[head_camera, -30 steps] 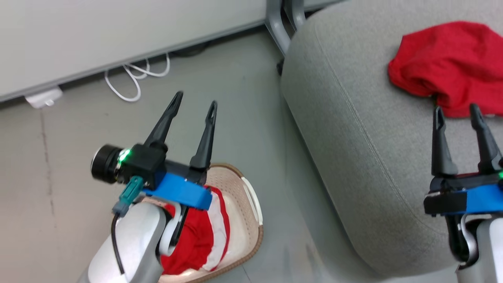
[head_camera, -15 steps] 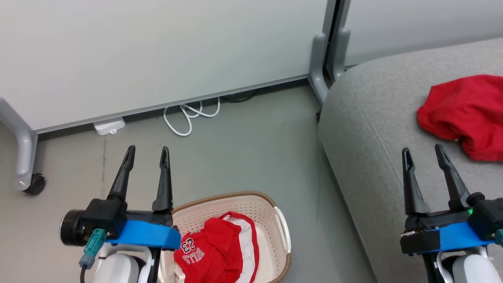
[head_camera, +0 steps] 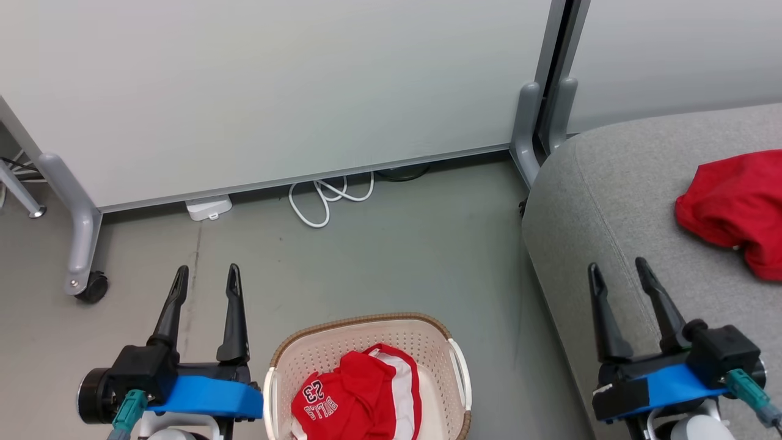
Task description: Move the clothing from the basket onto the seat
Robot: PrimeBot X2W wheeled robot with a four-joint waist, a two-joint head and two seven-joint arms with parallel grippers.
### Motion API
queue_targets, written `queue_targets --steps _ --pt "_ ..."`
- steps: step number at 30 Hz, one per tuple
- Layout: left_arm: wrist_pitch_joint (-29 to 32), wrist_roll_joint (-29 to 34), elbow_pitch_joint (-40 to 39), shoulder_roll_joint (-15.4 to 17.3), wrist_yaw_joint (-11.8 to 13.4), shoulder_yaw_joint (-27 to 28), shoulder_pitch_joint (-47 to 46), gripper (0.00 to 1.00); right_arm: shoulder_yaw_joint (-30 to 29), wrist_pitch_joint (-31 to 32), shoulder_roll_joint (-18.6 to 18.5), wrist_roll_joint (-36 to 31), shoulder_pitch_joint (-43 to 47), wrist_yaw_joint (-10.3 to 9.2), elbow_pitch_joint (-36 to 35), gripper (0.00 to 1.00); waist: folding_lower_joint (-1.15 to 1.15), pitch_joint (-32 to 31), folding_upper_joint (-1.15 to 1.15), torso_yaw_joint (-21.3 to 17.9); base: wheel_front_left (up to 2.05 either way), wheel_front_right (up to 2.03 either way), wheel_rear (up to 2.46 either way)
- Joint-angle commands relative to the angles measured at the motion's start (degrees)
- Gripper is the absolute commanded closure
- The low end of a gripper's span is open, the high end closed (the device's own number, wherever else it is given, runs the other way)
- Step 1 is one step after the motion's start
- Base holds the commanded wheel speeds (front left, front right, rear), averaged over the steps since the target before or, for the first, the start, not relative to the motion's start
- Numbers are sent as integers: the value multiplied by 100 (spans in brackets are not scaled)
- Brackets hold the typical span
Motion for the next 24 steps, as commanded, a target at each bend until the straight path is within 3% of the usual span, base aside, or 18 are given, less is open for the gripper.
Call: queue_targets --steps 1,24 --pt "-27 33 19 -5 -27 49 46 0 34 -19 25 -7 126 1 39 0 0 -22 0 19 0 0 0" --pt "-27 131 211 -89 -195 153 -28 0 293 -19 43 154 38 1 317 0 0 -68 0 166 0 0 0"
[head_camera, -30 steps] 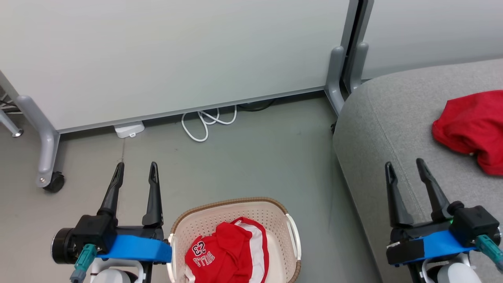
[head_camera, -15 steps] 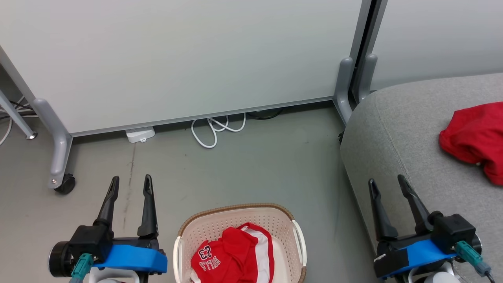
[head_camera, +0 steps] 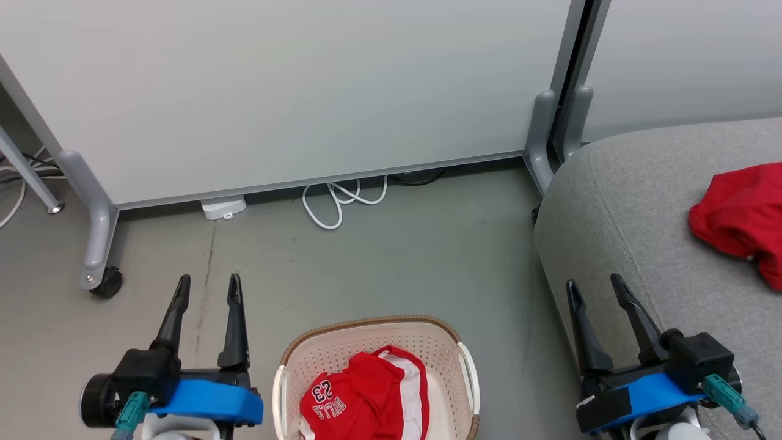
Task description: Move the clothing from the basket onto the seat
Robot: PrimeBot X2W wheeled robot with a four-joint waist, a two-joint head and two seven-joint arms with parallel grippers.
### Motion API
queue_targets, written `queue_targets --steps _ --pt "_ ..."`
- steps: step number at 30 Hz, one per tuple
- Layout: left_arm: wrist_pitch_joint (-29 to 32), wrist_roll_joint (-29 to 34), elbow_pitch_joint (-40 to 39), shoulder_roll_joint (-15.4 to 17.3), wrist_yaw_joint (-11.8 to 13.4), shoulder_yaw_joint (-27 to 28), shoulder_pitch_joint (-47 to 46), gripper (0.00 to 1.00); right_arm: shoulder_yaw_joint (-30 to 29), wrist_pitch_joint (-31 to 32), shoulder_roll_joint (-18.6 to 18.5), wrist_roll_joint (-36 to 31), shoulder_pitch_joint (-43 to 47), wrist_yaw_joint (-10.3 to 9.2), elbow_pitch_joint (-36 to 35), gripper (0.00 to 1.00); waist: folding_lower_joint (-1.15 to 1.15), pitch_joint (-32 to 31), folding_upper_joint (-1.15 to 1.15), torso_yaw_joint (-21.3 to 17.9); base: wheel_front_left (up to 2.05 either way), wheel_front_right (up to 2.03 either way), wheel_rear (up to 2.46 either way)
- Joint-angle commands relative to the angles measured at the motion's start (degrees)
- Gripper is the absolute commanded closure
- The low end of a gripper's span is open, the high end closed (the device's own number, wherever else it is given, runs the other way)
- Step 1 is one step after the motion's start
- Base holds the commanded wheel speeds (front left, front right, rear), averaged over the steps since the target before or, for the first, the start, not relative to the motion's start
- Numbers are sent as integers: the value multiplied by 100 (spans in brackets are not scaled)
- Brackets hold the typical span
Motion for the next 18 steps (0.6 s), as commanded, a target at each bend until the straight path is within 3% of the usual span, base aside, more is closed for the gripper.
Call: queue_targets --steps 1,8,18 --pt "-27 22 24 -7 -27 -63 -143 0 -13 -18 12 21 -49 1 -20 0 0 25 0 -14 0 0 0" --pt "-26 132 458 41 -70 -461 -764 0 -7 -18 8 -65 -369 1 -136 0 0 397 0 -253 0 0 0" --pt "-23 -95 1731 589 -61 -1645 -2071 0 -23 -18 9 69 -1007 1 -365 0 0 1453 0 -916 0 0 0"
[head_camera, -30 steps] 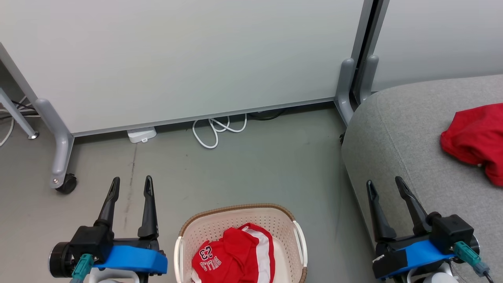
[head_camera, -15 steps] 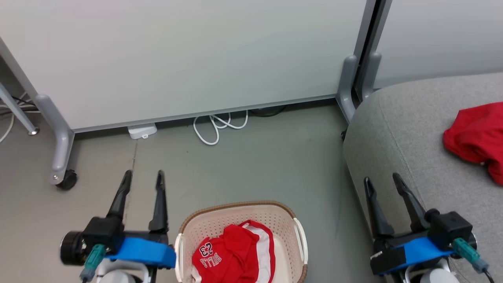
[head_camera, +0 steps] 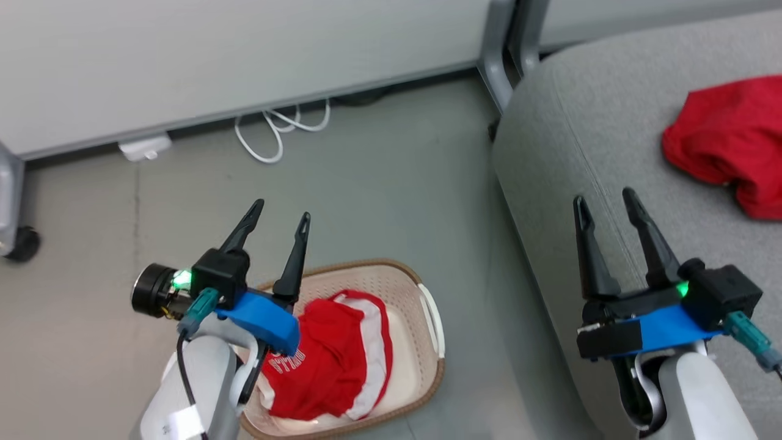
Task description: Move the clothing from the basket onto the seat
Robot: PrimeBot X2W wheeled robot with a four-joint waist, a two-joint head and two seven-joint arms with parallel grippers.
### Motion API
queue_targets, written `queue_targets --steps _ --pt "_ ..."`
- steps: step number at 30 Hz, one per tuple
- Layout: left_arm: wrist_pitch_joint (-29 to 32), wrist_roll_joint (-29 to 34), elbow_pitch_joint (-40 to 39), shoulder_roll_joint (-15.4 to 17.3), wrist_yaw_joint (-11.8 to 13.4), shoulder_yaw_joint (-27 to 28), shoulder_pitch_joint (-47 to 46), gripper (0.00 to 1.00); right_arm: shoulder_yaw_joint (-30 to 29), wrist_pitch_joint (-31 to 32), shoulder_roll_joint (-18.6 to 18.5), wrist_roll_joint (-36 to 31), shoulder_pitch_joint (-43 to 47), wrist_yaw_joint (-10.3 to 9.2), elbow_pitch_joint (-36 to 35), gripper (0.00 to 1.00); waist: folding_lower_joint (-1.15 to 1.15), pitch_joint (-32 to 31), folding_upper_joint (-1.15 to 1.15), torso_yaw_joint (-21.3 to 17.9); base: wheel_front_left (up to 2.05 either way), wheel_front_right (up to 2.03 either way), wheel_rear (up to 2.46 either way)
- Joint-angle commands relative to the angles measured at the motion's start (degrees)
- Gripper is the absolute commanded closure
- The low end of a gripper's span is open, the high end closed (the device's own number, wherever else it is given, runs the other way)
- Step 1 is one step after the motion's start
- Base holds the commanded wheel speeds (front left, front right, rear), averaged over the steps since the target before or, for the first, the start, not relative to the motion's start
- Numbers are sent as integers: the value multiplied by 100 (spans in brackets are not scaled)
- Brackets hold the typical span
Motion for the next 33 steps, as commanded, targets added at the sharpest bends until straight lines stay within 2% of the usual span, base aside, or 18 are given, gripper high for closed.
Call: queue_targets --steps 1,5,8,9,11,16,20,26,27,33 --pt "-17 -40 205 104 -8 -169 -249 0 28 -18 5 57 -161 1 -64 0 -1 532 0 -384 0 0 0" --pt "-18 -75 683 252 -9 -568 -658 0 79 -18 5 123 -369 1 -141 0 -1 894 0 -555 0 0 0" --pt "-16 -188 1372 385 -9 -1143 -1145 0 160 -18 5 191 -659 1 -240 0 -1 1325 0 -744 0 0 0" --pt "-16 -188 1372 385 -9 -1143 -1145 0 160 -18 5 191 -659 1 -240 0 -1 1325 0 -744 0 0 0" --pt "-17 -225 1869 485 -9 -1628 -1475 0 216 -18 6 250 -867 1 -299 0 -1 1640 0 -855 0 0 0" --pt "209 -329 2678 579 -9 -2404 -1976 0 272 -18 6 352 -1206 1 -401 0 -1 2138 0 -989 0 0 0" --pt "350 -393 2995 605 -9 -2842 -2284 0 296 -18 7 404 -1376 1 -482 0 -1 2427 0 -1038 0 0 0" --pt "981 -501 3547 643 -9 -3701 -2745 0 314 -18 7 467 -1665 1 -635 0 -1 3009 0 -1100 0 0 0" --pt "1196 -549 3648 659 -9 -3982 -2894 0 325 -18 7 472 -1749 1 -699 0 -1 3186 0 -1110 0 0 0" --pt "1924 -915 3898 751 -9 -4628 -3184 0 362 -18 7 511 -1927 1 -873 0 -1 3661 0 -1167 0 0 0"
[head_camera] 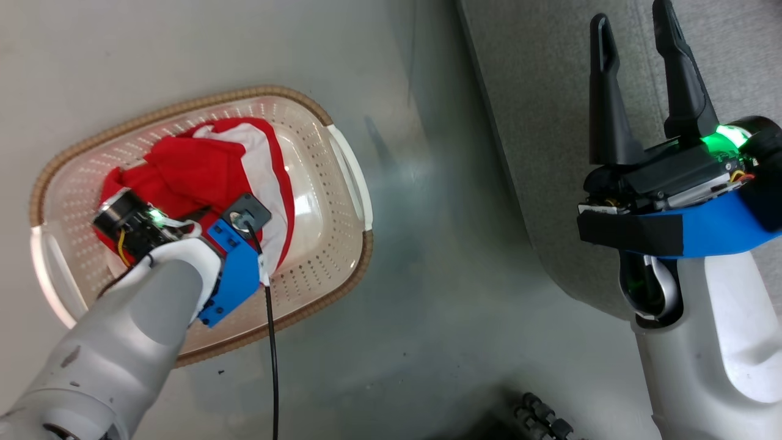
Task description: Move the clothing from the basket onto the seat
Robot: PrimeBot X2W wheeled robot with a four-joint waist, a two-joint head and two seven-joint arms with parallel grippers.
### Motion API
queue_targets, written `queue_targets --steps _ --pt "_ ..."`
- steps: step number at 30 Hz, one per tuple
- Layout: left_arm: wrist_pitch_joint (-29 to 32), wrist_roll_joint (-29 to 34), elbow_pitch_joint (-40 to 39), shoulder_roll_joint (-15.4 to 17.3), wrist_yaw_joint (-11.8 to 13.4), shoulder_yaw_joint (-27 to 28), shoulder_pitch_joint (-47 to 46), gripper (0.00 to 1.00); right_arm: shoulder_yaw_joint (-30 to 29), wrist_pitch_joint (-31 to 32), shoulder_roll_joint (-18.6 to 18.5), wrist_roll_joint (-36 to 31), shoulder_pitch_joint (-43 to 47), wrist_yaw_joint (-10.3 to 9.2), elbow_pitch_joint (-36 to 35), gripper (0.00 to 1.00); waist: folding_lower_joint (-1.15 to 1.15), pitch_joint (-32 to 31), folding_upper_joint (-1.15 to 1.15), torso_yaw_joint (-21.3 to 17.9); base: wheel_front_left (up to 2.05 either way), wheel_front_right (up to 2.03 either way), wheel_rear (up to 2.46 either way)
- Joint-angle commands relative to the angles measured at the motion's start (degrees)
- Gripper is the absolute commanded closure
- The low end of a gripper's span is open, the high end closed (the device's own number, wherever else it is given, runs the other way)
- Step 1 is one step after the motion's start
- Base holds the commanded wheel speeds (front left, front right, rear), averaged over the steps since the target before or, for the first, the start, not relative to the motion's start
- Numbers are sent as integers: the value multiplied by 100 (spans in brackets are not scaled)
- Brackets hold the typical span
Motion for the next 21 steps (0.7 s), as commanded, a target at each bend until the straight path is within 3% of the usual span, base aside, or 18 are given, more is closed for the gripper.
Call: queue_targets --steps 1,7,21 --pt "95 -53 38 65 -7 -67 -147 0 2 -18 6 21 -118 1 -61 0 -1 236 0 -62 0 0 0" --pt "676 -388 111 219 -7 -486 -404 0 -3 -18 7 37 -188 1 -264 0 -1 632 0 -122 0 0 0" --pt "875 -623 252 451 -7 -858 -748 0 12 -18 6 35 -264 1 -819 0 -1 1299 0 -240 0 0 0"
